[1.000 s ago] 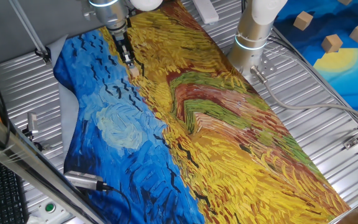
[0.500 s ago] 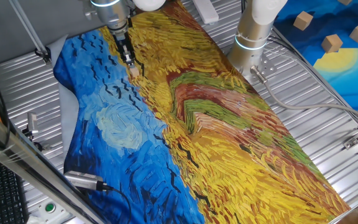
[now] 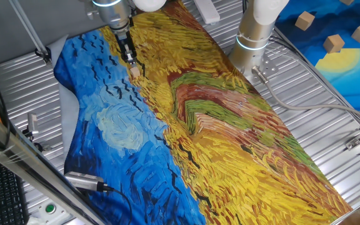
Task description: Pick up the small block on the left and move it to the right
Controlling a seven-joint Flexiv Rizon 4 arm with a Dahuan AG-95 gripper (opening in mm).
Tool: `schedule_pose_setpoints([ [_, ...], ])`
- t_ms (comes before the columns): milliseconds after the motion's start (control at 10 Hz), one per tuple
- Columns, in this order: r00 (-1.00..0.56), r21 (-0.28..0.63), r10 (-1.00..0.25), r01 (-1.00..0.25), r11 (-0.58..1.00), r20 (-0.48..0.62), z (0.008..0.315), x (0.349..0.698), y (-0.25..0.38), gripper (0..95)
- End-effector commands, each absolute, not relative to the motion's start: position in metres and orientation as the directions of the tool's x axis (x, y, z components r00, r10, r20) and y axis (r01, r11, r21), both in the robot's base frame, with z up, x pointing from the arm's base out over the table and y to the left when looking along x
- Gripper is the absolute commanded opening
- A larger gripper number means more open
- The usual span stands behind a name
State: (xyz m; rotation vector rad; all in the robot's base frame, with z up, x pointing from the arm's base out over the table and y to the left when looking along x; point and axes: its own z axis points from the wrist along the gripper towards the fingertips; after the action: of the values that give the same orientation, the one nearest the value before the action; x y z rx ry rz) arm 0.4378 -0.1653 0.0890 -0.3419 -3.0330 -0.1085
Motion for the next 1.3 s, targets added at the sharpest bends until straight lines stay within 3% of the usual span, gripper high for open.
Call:
schedule_pose_setpoints([
  [100,-0.971,0.069,0.23,0.234,0.97,0.06,0.086,0.428,-0.177,0.0],
  [500,-0.98,0.055,0.188,0.192,0.98,0.059,0.081,0.416,-0.194,0.0],
  [1300,-0.972,0.069,0.219,0.226,0.972,0.088,0.07,0.444,-0.191,0.0],
])
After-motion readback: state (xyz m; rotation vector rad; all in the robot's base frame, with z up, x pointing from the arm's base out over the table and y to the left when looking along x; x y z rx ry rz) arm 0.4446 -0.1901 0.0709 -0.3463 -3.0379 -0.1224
